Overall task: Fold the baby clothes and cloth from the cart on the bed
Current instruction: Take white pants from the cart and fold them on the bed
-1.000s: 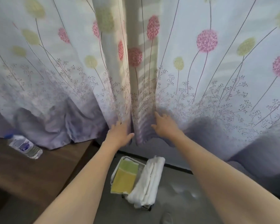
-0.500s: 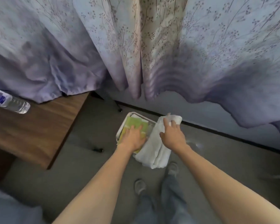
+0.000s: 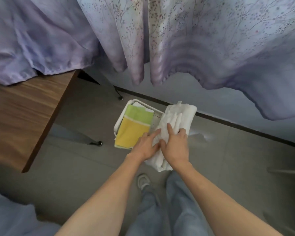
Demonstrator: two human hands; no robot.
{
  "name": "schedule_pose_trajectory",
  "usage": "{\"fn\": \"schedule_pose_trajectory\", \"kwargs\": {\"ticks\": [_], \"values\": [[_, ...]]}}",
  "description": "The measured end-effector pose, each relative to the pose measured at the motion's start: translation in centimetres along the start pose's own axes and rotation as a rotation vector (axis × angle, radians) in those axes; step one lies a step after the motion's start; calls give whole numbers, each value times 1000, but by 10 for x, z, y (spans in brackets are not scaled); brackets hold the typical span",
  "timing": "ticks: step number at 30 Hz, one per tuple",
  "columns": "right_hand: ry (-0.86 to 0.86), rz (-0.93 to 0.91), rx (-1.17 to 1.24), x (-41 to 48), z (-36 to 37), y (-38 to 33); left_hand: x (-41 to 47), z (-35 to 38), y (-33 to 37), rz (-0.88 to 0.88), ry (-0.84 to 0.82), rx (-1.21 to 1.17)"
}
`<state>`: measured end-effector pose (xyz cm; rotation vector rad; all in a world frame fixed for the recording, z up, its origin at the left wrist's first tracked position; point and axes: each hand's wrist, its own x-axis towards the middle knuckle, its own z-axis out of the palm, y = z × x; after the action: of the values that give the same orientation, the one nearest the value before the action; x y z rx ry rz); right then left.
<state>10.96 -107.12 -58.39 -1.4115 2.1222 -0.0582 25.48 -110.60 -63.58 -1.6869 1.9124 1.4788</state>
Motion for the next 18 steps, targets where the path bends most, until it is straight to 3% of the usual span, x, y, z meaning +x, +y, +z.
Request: {"fn": "schedule_pose_trajectory", "kwargs": {"ticks": [7,18], "values": [[-79,26,224,-7,10,-6,6,1,-8,44,-34,-99],[-93,63,335,-17,-12,-13,2,6,-16,56,-58,-294]]}}
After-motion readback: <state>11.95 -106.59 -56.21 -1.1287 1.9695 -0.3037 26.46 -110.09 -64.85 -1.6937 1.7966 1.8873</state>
